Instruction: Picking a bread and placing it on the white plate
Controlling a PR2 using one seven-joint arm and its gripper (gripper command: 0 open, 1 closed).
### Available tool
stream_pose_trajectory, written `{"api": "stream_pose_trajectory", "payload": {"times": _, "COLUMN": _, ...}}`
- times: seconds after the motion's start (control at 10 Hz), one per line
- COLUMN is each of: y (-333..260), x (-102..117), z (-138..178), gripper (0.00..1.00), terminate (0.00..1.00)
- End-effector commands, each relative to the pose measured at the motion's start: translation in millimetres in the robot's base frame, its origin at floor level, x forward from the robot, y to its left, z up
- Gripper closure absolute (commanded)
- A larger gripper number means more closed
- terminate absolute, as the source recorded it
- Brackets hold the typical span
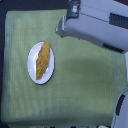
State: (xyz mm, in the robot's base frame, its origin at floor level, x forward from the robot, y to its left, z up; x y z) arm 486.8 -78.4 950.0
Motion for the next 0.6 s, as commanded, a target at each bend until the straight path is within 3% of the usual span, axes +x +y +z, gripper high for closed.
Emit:
{"api": "stream_pose_trajectory", "payload": {"times": 0.0, "y": -84, "x": -13, "z": 3, "gripper": 0.00, "terminate": 0.00}}
{"api": "stream_pose_trajectory", "payload": {"times": 0.3, "y": -112, "x": -27, "z": 0, "gripper": 0.00, "terminate": 0.00}}
{"api": "stream_pose_trajectory", "payload": {"times": 0.5, "y": -138, "x": -23, "z": 0, "gripper": 0.00, "terminate": 0.00}}
